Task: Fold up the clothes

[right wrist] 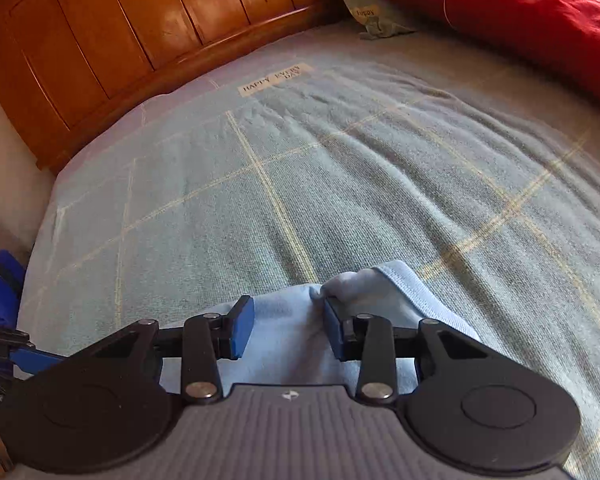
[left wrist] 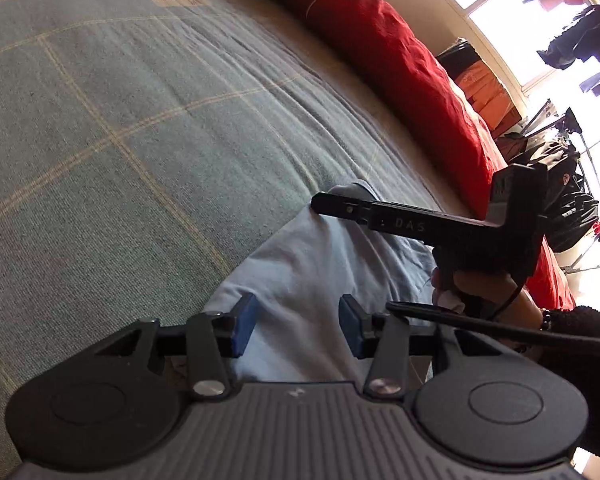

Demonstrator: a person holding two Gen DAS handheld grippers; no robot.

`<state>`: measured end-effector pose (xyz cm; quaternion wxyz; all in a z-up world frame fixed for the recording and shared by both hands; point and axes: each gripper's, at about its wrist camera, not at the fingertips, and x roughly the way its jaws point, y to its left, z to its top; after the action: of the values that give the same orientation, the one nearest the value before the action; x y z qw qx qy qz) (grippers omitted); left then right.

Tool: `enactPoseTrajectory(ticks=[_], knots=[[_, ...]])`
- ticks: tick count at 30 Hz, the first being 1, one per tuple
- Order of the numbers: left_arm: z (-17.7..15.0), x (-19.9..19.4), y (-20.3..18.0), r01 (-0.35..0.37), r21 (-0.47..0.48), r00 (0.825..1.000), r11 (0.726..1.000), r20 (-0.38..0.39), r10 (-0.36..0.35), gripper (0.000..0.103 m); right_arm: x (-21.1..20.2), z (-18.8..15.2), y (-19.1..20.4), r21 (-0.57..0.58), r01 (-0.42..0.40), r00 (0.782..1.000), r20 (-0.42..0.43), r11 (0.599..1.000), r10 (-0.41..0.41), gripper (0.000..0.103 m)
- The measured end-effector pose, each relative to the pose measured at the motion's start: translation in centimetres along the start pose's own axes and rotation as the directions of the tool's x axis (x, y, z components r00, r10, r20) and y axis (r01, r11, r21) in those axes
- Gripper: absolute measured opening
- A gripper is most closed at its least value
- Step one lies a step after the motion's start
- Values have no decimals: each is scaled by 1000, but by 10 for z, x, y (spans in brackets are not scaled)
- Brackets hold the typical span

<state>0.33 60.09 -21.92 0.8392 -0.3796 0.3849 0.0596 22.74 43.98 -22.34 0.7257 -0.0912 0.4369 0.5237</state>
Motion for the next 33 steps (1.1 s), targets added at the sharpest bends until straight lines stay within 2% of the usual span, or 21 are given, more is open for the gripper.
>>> enactPoseTrajectory(ticks=[3,8,12,15,20,24,26,28,30,33], knots=[[6,-2,-7,1,20,1000,1000,-8,0,46,-11,8,2,-4,1,1000,-6,1000,-1,43],[4,-14,-9,-27,36,1000,999,0,27,49,-55,4,4,-28,28,999,29,999,-28,44],[2,-9,2,-64,6,998,998,-2,64,49,-35,-2,-8,-15,93,996,-13,996,-93,44],[6,-4,5,-92,-8,996,996,-7,92,48,-20,-2,-17,33,81,997,-16,996,-80,45],[2,-23,-10,-77,61,997,995,16,76,48,-61,-7,-21,93,43,999,9,995,-44,45],[-11,-41,-35,-138,189,990,972,52,130,48,-105,-25,-14,87,44,999,14,995,-46,45],[-23,-43,-45,-142,249,989,958,74,127,49,-116,-39,-11,84,50,999,13,995,-51,46],[-35,-40,-53,-152,303,988,941,77,135,50,-114,-54,-11,88,47,999,-2,995,-47,46],[-44,-26,-57,-177,325,984,929,35,175,50,-101,-68,-13,106,58,998,-27,993,-56,46],[-53,-20,-62,-202,352,979,914,43,200,50,-93,-79,-14,89,63,998,-11,994,-62,46]])
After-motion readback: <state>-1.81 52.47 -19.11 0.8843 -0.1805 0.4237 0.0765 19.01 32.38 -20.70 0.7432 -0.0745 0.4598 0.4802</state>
